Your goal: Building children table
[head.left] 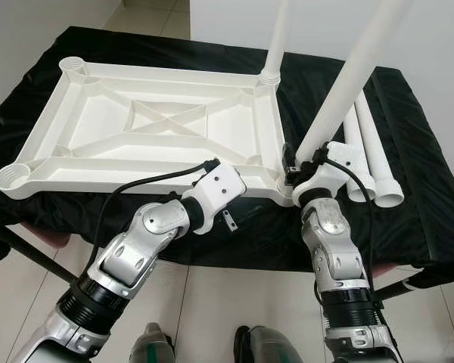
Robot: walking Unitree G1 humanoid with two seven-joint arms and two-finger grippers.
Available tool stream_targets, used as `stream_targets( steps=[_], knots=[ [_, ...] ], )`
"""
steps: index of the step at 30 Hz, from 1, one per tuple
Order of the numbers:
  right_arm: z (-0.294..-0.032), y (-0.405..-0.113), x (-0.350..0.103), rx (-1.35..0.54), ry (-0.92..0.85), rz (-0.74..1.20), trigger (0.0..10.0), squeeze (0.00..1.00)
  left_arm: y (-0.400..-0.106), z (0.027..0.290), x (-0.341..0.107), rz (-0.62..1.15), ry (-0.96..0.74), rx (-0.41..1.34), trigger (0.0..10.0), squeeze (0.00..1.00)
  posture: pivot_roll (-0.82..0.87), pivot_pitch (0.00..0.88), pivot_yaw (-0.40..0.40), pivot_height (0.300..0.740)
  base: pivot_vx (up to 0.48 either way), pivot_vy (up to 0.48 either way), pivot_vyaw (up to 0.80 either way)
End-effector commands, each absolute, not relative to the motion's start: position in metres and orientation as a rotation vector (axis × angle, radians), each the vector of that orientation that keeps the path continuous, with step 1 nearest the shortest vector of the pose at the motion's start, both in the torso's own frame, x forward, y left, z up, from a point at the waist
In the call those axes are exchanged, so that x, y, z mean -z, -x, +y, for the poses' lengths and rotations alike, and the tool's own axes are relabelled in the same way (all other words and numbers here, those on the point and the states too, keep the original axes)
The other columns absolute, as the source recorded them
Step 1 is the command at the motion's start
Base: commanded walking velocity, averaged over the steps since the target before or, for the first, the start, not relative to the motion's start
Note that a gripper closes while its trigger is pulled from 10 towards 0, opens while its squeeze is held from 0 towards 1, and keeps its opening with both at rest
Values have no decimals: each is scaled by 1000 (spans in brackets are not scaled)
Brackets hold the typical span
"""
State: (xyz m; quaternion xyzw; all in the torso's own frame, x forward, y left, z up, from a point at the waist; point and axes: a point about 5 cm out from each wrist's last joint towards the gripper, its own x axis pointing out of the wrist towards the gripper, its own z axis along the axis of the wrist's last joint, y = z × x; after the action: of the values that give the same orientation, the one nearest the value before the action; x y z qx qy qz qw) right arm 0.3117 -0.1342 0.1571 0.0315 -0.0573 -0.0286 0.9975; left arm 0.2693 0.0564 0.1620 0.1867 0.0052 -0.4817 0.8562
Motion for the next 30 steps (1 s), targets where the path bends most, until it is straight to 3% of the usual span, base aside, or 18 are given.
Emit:
stream_targets(
  steps=[1,18,30],
  knots=[
    [-145,-312,-132,151,-55,4,10000,0,-266,55,-163,17,-394,1057,10000,0,-1,65,-20,740,0,0,0],
    [-145,-332,-129,366,-47,29,10000,0,-267,54,-165,11,-390,1059,10000,0,2,56,-20,740,0,0,0],
    [-137,-342,-129,392,-95,34,10000,0,-267,54,-166,9,-389,1057,10000,0,11,50,-27,740,0,0,0]
  ],
)
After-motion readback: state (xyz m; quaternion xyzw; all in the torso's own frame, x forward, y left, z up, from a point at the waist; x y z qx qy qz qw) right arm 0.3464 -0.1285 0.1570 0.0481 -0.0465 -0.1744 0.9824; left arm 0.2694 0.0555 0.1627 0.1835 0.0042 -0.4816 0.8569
